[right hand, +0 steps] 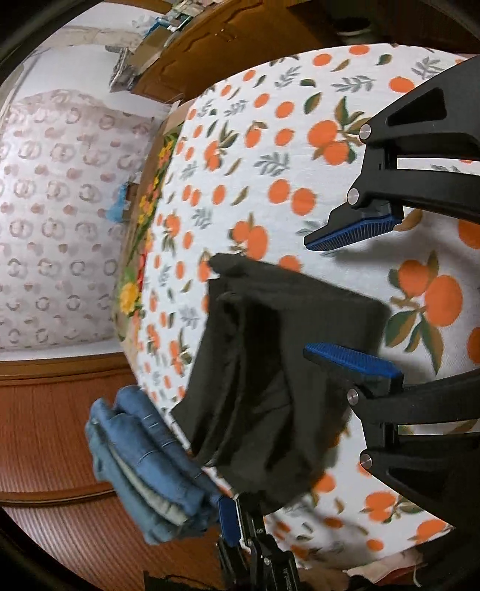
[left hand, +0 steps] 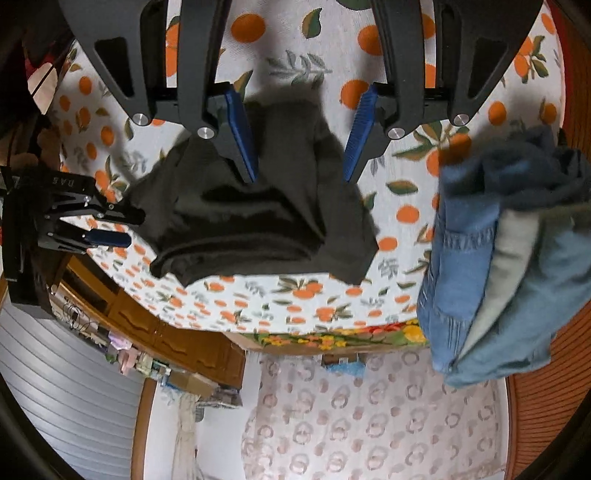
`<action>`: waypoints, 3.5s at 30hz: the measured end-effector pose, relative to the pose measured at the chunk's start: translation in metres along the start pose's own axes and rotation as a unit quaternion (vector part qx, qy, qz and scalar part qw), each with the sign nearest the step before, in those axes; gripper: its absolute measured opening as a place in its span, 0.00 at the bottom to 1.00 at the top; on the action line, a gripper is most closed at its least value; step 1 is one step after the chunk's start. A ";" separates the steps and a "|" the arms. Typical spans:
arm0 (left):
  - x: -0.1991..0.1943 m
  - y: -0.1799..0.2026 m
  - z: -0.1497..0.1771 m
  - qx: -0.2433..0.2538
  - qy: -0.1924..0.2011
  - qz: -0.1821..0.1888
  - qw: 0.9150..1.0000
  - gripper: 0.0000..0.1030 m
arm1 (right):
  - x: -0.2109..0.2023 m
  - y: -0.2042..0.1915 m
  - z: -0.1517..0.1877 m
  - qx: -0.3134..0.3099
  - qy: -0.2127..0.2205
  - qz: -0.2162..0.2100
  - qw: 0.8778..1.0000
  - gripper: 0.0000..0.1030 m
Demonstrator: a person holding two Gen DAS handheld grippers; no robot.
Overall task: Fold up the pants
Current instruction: 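Open both grippers and release the black pants on the sheet, then grasp the pants waistband edge with the left gripper while the right gripper grasps beside it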
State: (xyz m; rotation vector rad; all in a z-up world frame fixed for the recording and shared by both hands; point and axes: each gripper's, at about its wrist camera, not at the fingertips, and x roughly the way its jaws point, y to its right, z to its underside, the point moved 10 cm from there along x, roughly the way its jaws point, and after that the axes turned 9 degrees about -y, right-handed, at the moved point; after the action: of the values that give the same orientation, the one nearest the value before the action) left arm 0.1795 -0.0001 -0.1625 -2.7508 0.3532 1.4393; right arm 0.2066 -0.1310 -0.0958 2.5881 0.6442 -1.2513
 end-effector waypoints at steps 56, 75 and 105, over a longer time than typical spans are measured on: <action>-0.063 0.036 0.062 0.019 0.020 0.057 0.998 0.10 | -0.077 -0.023 0.062 -0.027 0.023 -0.102 0.994 0.09; -0.042 0.031 0.036 0.017 0.019 0.042 0.999 0.46 | -0.078 -0.021 0.052 -0.023 0.035 -0.079 0.996 0.36; -0.011 0.031 -0.021 0.047 0.030 0.026 0.998 0.10 | -0.052 -0.004 0.013 0.004 0.071 -0.073 0.995 0.01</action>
State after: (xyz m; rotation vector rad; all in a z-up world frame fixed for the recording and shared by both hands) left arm 0.1838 -0.0309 -0.1385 -2.7341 0.4846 1.3169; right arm 0.1673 -0.1474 -0.0628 2.6978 0.8699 -1.1161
